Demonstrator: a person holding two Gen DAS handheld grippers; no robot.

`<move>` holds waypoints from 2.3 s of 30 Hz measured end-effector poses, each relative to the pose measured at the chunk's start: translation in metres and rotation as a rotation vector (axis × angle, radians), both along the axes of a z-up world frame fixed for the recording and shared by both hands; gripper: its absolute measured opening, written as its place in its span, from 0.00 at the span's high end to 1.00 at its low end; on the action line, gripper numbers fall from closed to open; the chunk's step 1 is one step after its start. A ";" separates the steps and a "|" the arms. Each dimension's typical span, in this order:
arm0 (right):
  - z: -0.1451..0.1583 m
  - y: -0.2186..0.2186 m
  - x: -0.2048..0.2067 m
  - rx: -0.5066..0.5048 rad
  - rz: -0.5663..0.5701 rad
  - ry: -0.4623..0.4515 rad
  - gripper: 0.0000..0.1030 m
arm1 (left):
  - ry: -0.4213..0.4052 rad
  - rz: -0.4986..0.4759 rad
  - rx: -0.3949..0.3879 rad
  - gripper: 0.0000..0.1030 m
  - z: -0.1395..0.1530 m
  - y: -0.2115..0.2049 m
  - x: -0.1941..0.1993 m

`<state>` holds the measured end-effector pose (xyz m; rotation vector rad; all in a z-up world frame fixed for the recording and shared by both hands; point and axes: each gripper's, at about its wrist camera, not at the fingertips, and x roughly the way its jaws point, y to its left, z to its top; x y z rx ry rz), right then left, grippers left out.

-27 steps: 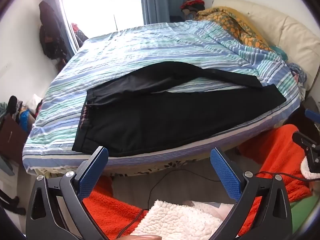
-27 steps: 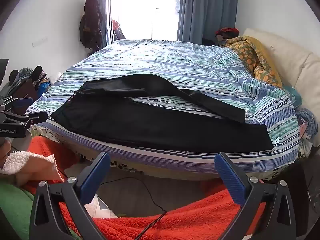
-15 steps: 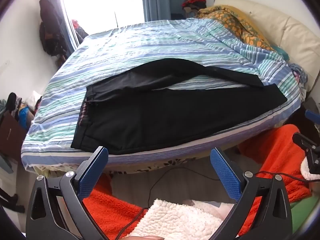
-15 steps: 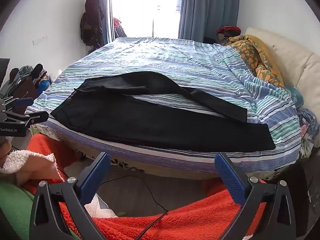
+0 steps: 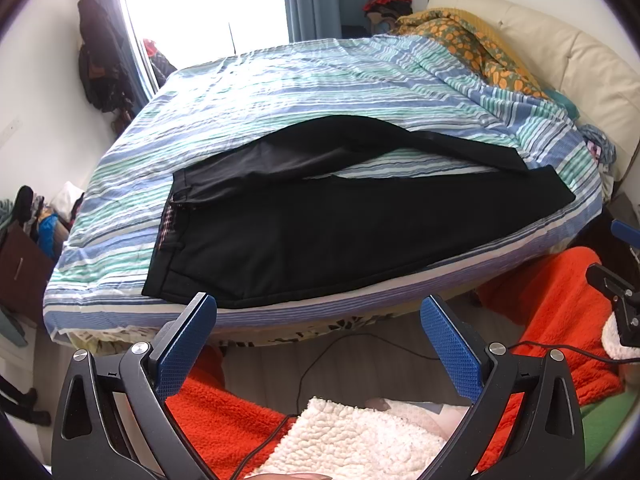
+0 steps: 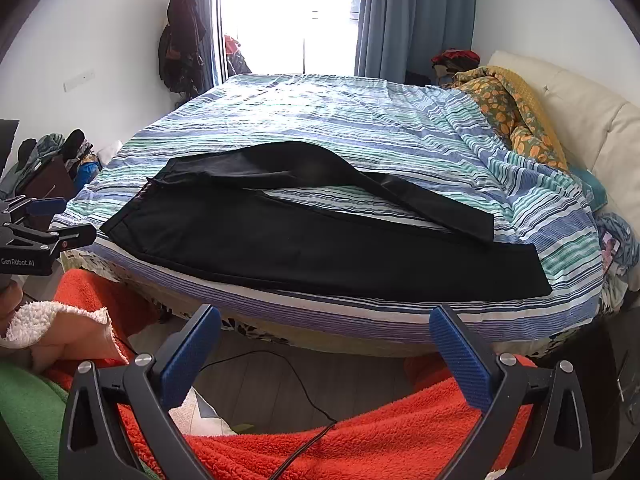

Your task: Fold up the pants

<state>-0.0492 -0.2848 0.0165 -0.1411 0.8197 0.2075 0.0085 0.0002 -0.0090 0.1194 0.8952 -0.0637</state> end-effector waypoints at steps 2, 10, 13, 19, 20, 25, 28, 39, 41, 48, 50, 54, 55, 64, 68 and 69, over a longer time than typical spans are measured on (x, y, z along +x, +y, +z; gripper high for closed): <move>-0.001 0.000 -0.002 0.000 0.000 -0.002 0.00 | 0.000 0.001 -0.001 0.01 -0.001 0.001 0.000; 0.000 -0.002 0.000 0.001 0.000 0.002 0.00 | 0.002 0.001 -0.001 0.01 -0.001 0.002 0.001; 0.001 0.000 0.002 0.000 0.001 0.002 0.00 | 0.002 0.000 -0.001 0.01 -0.001 0.002 0.001; 0.001 0.000 -0.001 -0.002 0.001 0.000 0.00 | 0.001 0.005 -0.007 0.01 -0.003 0.006 0.002; 0.001 0.000 -0.002 -0.002 0.001 -0.002 0.00 | 0.002 0.006 -0.008 0.01 -0.003 0.007 0.002; -0.002 -0.003 0.002 0.005 0.000 0.001 0.00 | 0.007 0.006 -0.009 0.01 -0.005 0.009 0.004; -0.005 -0.004 0.002 0.003 0.000 0.000 0.00 | -0.011 0.002 0.017 0.01 -0.003 0.008 0.009; -0.064 -0.128 0.169 -0.183 -0.037 -0.098 0.06 | -0.121 0.027 -0.101 0.01 0.033 0.006 0.066; -0.107 -0.147 0.211 -0.229 -0.026 0.006 0.26 | -0.079 0.027 -0.089 0.01 0.021 0.000 0.069; -0.180 -0.141 0.293 -0.353 0.108 0.078 0.30 | 0.103 0.096 -0.069 0.01 -0.024 -0.004 0.091; -0.195 -0.139 0.315 -0.367 0.122 0.113 0.32 | 0.143 0.115 -0.085 0.01 -0.034 -0.002 0.104; -0.175 -0.154 0.368 -0.342 0.092 0.192 0.96 | 0.215 0.131 -0.112 0.01 -0.051 -0.003 0.126; -0.152 -0.162 0.393 -0.324 0.058 0.180 0.96 | 0.227 0.128 -0.123 0.01 -0.054 -0.005 0.130; -0.034 -0.269 0.572 -0.123 -0.355 0.068 0.20 | 0.263 0.138 -0.137 0.01 -0.067 -0.010 0.150; -0.106 -0.310 0.556 0.195 -0.436 0.199 0.30 | 0.333 0.159 -0.183 0.01 -0.089 -0.006 0.163; -0.131 -0.319 0.553 0.288 -0.451 0.255 0.35 | 0.349 0.155 -0.185 0.01 -0.093 -0.007 0.168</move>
